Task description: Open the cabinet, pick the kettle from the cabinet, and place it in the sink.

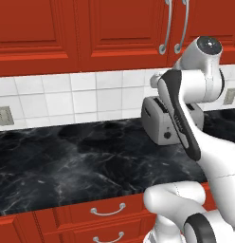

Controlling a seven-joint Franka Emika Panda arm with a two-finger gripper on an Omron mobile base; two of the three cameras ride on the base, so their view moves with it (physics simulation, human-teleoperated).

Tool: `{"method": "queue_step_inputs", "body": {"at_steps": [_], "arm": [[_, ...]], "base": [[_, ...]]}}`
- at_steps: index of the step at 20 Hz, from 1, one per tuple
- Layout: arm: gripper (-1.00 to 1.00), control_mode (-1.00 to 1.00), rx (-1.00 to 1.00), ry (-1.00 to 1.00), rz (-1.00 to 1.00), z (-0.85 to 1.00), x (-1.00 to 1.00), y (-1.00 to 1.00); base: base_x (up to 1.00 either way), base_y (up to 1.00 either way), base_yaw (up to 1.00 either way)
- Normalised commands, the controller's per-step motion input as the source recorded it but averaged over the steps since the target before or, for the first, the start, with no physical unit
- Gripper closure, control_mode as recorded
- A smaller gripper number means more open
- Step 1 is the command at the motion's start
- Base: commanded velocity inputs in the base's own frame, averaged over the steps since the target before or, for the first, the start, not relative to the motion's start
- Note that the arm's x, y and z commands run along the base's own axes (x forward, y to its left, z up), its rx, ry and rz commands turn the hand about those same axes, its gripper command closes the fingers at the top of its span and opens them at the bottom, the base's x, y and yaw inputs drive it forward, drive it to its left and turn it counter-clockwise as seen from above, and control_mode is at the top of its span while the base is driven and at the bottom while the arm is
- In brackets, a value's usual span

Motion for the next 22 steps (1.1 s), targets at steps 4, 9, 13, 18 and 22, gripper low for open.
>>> {"method": "queue_step_inputs", "body": {"at_steps": [4,9,13,18,22], "arm": [[-1.0,-1.0,0.0,-0.27,0.0,0.41,-0.03,-0.08],[-1.0,-1.0,0.0,-0.16,0.0,0.4,0.0,-0.08],[-1.0,-1.0,0.0,-0.08,-0.01,0.36,0.04,-0.05],[-1.0,-1.0,0.0,0.03,0.0,0.39,0.14,-0.02],[-1.0,-1.0,0.0,0.05,0.0,0.37,0.18,-0.02]], "base": [[0.0,0.0,0.0],[0.0,0.0,0.0],[0.0,0.0,0.0],[0.0,0.0,0.0],[0.0,0.0,0.0]]}}
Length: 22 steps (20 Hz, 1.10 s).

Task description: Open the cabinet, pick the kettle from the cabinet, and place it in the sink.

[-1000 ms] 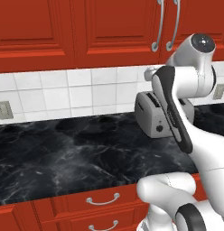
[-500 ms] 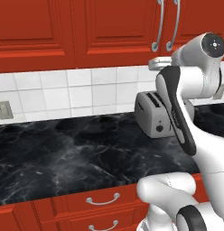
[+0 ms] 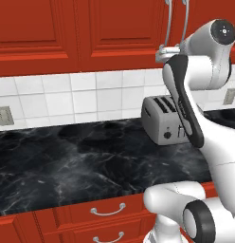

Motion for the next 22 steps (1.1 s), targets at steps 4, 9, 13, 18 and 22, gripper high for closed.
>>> {"method": "queue_step_inputs", "body": {"at_steps": [4,9,13,18,22], "arm": [[-1.0,-1.0,0.0,0.03,0.0,0.33,0.24,0.0],[-1.0,-1.0,0.0,0.03,0.0,0.29,0.24,0.0],[-1.0,-1.0,0.0,0.02,0.01,0.22,0.25,0.0],[-1.0,-1.0,0.0,0.03,0.03,0.14,0.27,0.0],[-1.0,-1.0,0.0,0.08,0.03,0.09,0.33,0.0]], "base": [[0.0,0.0,0.0],[0.0,0.0,0.0],[0.0,0.0,0.0],[0.0,0.0,0.0],[0.0,0.0,0.0]]}}
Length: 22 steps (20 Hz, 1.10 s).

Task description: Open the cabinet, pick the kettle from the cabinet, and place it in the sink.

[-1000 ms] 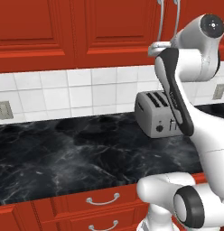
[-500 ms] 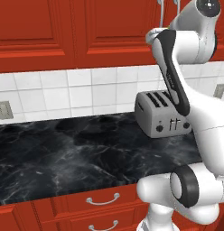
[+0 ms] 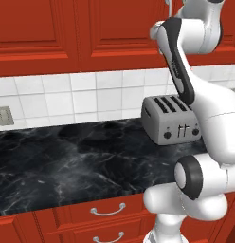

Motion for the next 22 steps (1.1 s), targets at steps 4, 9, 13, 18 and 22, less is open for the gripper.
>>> {"method": "queue_step_inputs", "body": {"at_steps": [4,9,13,18,22], "arm": [[-1.0,-1.0,0.0,0.0,0.01,0.01,0.38,0.0],[-1.0,-1.0,0.0,0.0,0.0,0.0,0.4,0.0],[-1.0,-1.0,0.0,0.0,0.0,-0.04,0.37,0.0],[-1.0,-1.0,0.0,0.0,0.0,-0.02,0.39,0.0],[1.0,-1.0,0.0,-0.01,0.0,-0.02,0.31,0.0]], "base": [[0.0,0.0,0.0],[0.0,0.0,0.0],[0.0,0.0,0.0],[0.0,0.0,0.0],[0.0,0.0,0.0]]}}
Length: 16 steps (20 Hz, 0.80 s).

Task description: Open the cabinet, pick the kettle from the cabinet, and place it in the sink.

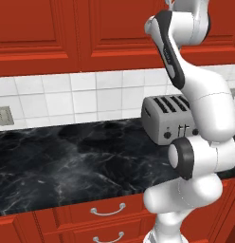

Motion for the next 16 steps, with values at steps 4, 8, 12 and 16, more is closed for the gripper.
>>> {"method": "queue_step_inputs", "body": {"at_steps": [4,8,12,16], "arm": [[1.0,-1.0,0.0,-0.07,0.0,-0.04,0.14,0.08],[1.0,-1.0,0.0,-0.02,0.0,0.0,0.0,0.19],[1.0,-1.0,0.0,0.0,0.0,0.0,0.0,0.19],[1.0,-1.0,0.0,0.0,0.0,0.0,-0.19,0.24]], "base": [[0.0,0.0,0.0],[0.0,0.0,0.0],[0.0,0.0,0.0],[0.0,0.0,0.0]]}}
